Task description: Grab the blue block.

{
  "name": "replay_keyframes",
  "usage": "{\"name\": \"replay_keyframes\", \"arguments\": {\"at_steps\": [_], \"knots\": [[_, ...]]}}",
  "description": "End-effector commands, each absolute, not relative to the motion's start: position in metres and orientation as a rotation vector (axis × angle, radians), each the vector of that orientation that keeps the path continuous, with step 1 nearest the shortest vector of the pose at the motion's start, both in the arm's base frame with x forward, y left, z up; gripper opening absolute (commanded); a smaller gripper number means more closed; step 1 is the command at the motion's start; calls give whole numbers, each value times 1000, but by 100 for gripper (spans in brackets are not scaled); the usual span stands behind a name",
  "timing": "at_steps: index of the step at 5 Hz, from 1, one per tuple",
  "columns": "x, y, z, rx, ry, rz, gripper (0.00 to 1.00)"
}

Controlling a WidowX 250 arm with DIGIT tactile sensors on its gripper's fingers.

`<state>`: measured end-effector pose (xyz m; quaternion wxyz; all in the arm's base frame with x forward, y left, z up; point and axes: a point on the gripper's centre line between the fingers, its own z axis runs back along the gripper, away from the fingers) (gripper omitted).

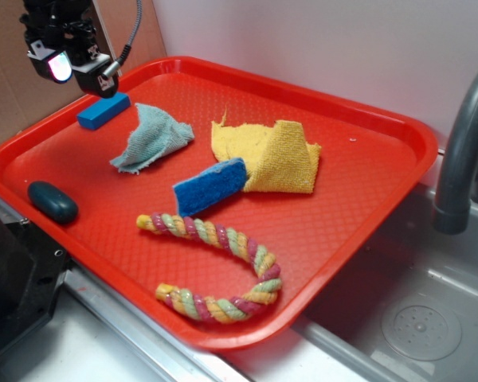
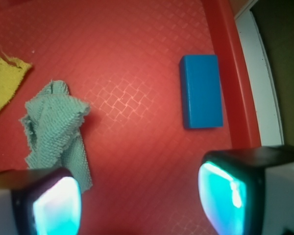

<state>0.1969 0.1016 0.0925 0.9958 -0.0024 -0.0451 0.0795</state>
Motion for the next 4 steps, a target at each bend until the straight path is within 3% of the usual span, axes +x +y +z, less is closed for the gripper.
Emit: {"name": "replay_keyframes", "arguments": {"at_steps": [1,2,4], "knots": [[201,108,102,14,-128,160,100],[201,108,102,14,-128,160,100],[215,137,69,46,-121,160,100]]}}
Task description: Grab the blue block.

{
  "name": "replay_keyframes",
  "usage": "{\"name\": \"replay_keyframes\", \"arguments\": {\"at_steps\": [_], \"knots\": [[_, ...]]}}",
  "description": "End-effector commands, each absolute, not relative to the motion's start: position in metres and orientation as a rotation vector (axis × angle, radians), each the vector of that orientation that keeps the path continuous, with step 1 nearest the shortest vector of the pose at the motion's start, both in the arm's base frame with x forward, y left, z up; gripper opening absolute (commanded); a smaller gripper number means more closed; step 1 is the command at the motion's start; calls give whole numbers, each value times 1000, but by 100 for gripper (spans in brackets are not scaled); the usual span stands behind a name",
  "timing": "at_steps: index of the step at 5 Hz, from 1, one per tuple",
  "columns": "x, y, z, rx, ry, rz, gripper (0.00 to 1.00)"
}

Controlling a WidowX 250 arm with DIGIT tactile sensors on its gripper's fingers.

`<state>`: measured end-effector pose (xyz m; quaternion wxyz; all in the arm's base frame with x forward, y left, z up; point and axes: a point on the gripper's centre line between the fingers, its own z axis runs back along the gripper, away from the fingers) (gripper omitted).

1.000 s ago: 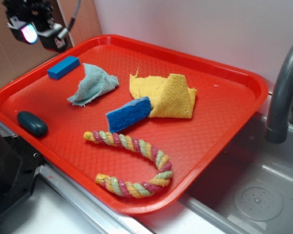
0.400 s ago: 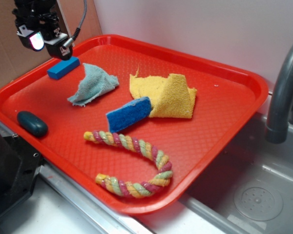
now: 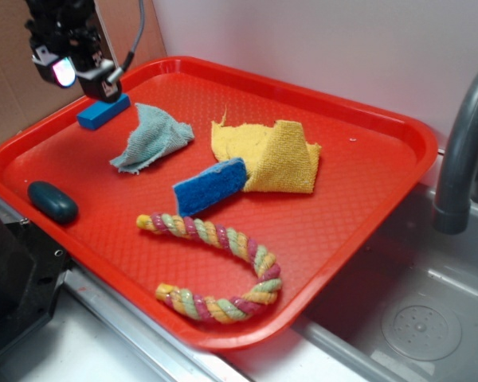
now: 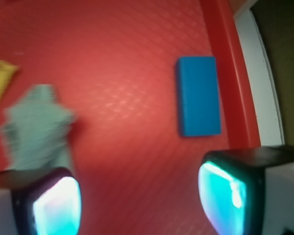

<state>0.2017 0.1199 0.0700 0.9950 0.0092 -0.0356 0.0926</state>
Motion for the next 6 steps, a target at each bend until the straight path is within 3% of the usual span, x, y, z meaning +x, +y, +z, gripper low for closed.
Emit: {"name": "replay_keyframes", "arguments": {"at_steps": [1,3,6], "knots": [[215,150,55,24,-119,160,100],[225,152,32,10,-74,148,100],[226,132,45,-96,-125,270,100]]}}
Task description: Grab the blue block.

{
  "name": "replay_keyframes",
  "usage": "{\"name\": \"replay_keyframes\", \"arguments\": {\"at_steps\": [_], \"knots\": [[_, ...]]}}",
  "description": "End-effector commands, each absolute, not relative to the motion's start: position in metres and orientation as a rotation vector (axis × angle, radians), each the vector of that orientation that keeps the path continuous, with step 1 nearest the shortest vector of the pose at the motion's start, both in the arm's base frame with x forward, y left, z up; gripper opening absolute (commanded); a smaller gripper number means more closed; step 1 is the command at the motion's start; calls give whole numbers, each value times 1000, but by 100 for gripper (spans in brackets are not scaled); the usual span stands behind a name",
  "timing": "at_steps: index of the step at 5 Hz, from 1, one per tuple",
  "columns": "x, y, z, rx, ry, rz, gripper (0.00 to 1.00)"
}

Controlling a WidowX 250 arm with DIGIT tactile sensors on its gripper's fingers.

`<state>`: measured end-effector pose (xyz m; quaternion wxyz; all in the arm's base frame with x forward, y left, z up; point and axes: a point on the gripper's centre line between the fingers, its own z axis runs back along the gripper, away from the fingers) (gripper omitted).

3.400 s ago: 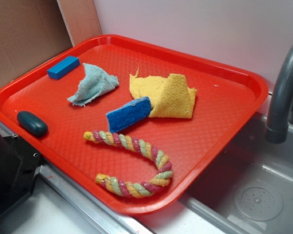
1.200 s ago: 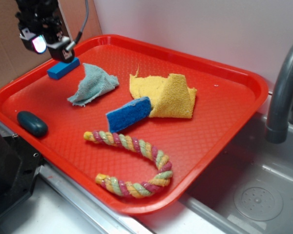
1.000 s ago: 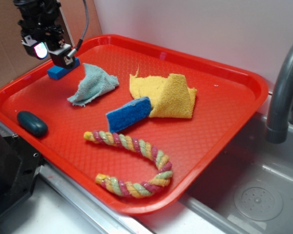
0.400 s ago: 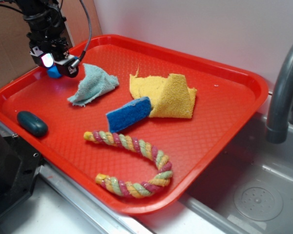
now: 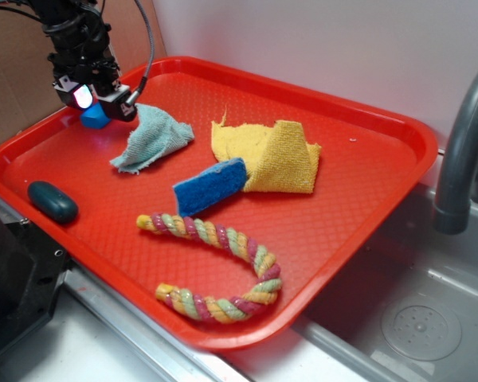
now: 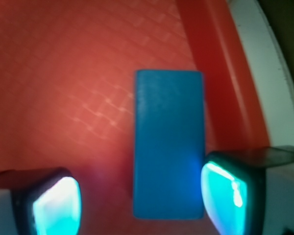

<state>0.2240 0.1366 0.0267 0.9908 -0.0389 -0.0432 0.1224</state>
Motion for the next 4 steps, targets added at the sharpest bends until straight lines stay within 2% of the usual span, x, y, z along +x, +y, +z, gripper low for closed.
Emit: {"name": "replay_keyframes", "arguments": {"at_steps": [1,2,3,4], "knots": [[228,130,44,-111,-117,315,100],[226,132,52,-47,-129,431,100],[228,125,51,57,-100,562,100],[229,124,51,65,-84,584,100]]}}
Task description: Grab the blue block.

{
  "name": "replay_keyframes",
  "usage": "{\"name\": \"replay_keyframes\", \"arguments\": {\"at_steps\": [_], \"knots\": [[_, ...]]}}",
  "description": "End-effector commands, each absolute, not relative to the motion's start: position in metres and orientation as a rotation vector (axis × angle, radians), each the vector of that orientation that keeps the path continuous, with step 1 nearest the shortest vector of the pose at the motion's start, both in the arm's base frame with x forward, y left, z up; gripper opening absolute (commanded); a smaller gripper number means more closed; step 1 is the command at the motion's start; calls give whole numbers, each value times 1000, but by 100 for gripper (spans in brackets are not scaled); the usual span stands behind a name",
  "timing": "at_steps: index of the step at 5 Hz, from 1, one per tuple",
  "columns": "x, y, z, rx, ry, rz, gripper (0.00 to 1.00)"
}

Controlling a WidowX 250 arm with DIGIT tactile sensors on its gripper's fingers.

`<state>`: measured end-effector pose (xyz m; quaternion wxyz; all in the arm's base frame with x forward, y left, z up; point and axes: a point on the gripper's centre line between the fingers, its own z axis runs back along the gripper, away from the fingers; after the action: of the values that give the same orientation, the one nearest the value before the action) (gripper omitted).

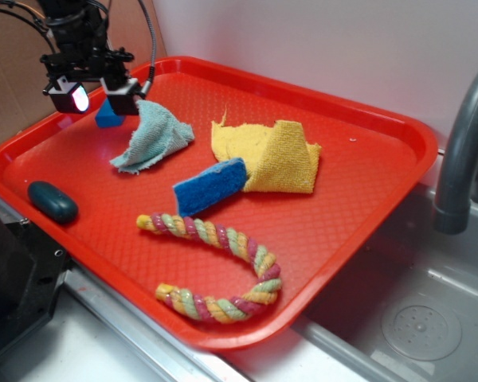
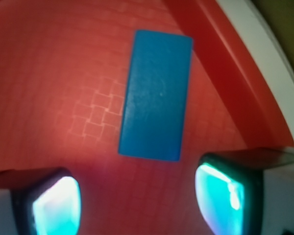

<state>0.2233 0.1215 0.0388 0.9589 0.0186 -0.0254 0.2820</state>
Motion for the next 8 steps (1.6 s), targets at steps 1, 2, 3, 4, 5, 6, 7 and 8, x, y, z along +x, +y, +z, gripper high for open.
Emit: {"name": "replay_keyframes", "arguments": {"at_steps": [1,2,3,4,5,6,7,8], "knots": [[229,122,47,66,-50,587,100],[227,125,53,35,-67,600,100],[223,129,58,12,-111,625,100],[220,128,65,20,-153,607,100],[220,128,65,20,-153,607,100],[220,128,65,20,-153,607,100],[220,128,65,20,-153,607,100],[239,161,56,-13,-139,683,100]]}}
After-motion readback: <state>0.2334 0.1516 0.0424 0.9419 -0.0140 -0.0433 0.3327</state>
